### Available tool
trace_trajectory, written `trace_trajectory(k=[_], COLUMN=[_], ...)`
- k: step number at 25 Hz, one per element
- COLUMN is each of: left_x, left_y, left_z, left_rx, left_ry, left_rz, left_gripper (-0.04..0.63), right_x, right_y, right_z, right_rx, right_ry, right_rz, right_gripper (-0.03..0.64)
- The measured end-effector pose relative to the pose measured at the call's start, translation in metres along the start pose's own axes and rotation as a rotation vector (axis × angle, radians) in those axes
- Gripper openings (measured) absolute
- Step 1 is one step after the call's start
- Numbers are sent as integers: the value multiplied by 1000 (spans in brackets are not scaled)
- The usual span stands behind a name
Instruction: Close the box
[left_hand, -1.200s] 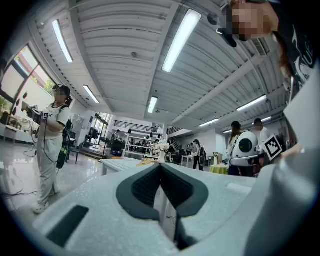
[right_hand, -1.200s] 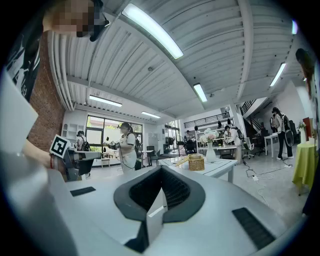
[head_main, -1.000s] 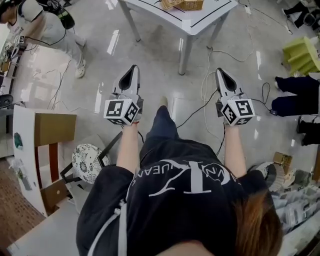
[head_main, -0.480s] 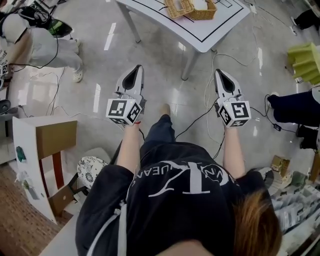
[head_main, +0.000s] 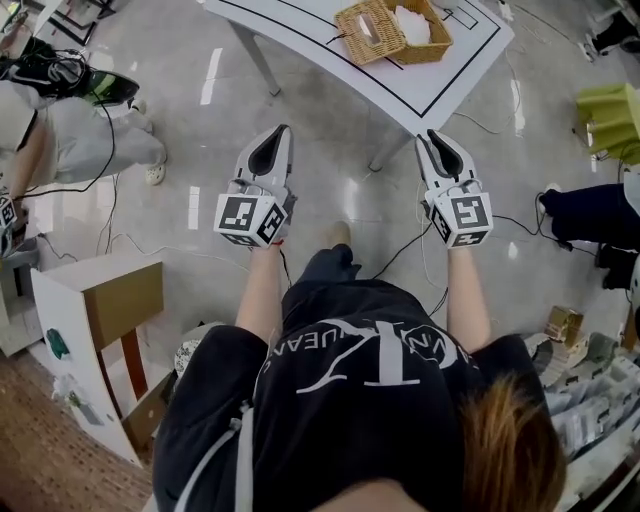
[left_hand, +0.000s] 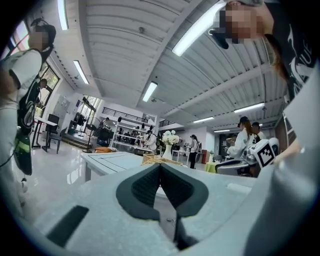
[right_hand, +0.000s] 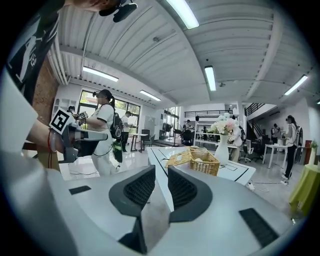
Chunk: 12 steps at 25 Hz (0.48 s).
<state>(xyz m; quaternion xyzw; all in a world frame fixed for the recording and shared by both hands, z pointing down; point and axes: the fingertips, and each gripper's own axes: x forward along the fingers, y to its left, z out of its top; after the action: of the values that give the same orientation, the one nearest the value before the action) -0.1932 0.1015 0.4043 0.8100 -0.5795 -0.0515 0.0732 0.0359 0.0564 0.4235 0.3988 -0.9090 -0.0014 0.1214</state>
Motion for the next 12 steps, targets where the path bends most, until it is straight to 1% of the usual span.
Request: trace_trajectory(k=[4, 7, 12], left_x=[17, 26, 32], left_y=[19, 27, 30], left_z=[-5, -12, -23], left_rx=[-5, -31, -50], left_ry=[17, 26, 56], left_rz=[-19, -22, -28], left_gripper=[5, 5, 5], right_x=[30, 50, 81], right_y=[2, 3, 9], right_z=[-1, -2, -7], right_rx=[-54, -123, -238], right_ry=[36, 72, 121], right_rz=[-4, -10, 17], right_gripper=[92, 100, 112])
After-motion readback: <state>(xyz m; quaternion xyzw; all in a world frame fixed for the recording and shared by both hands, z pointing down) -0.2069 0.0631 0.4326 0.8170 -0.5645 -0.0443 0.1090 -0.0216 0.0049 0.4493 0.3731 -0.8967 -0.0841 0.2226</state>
